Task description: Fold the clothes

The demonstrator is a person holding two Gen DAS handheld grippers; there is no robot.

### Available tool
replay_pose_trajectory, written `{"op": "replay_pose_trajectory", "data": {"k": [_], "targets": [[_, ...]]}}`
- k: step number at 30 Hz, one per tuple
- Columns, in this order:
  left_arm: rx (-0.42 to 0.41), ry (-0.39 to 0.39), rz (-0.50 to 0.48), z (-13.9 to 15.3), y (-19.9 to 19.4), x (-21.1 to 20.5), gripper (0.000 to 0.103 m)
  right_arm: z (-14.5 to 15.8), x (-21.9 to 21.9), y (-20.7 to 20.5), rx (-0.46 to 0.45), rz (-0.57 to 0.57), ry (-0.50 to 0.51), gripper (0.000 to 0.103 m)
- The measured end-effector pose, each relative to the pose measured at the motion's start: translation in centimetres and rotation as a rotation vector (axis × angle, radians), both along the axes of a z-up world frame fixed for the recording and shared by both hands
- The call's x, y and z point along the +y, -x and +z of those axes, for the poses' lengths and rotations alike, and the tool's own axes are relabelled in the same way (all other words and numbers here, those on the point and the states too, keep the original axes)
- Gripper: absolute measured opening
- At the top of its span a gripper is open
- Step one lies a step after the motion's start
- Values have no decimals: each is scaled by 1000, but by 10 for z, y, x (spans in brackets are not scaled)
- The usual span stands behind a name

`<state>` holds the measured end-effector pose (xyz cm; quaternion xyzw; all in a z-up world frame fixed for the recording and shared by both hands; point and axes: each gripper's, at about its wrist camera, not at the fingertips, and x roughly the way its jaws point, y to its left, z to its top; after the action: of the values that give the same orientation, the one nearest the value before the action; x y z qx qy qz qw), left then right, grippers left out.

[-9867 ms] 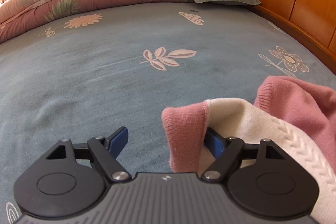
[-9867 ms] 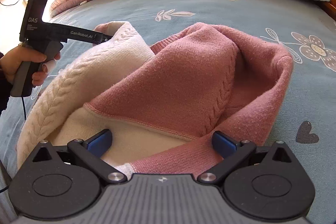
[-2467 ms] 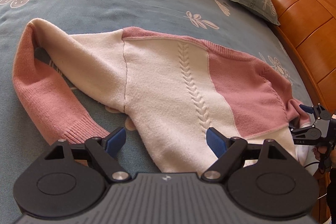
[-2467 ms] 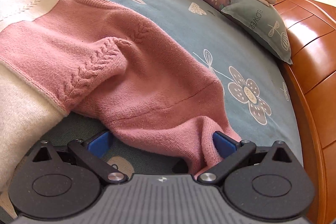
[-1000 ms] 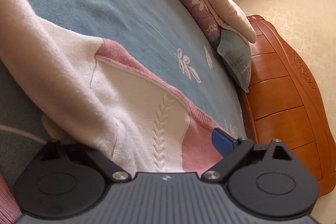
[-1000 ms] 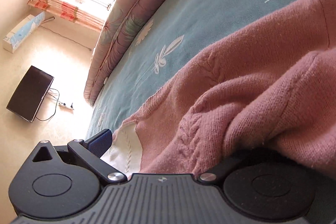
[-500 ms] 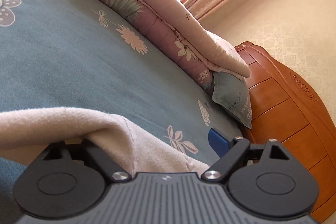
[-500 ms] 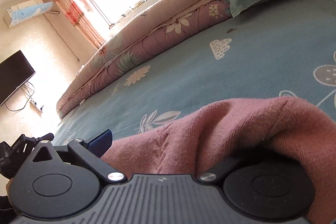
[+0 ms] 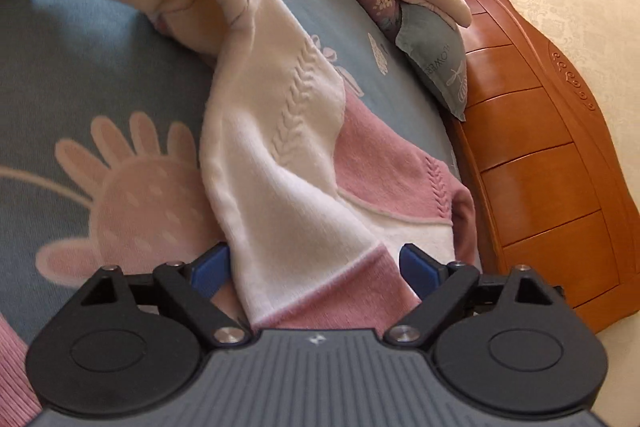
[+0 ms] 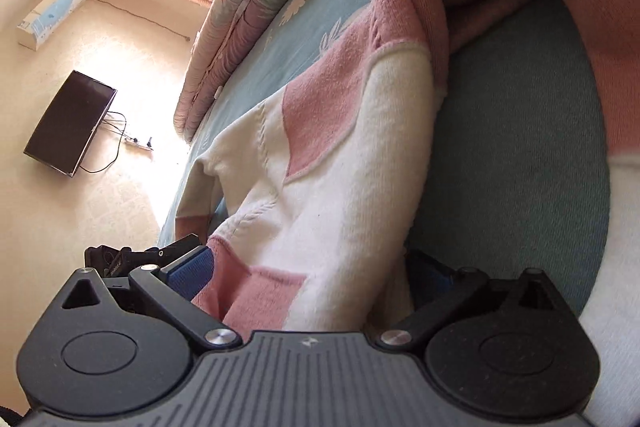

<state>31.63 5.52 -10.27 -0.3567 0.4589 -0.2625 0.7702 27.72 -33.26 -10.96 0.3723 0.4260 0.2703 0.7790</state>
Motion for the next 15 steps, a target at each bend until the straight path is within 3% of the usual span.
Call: {"op": "replay_pose_trajectory", "data": {"k": [6, 7, 9, 12, 13, 15], "targets": [[68, 129, -8, -7, 24, -11, 91, 9, 7, 23, -40, -18, -101, 103], [63, 151, -4, -2, 27, -11, 91, 15, 7, 25, -52, -4, -126, 103], [-23, 208, 7, 14, 35, -7, 91, 28, 7, 30, -101, 42, -163, 103], [-148, 188, 35, 27, 41, 3, 95, 34, 2, 34, -133, 87, -139, 103], [-142, 161, 45, 26, 40, 5, 95, 27, 0, 32, -95, 63, -102, 103], [-38, 122, 44, 10, 35, 7, 95, 12, -4, 30, -29, 19, -43, 103]]}}
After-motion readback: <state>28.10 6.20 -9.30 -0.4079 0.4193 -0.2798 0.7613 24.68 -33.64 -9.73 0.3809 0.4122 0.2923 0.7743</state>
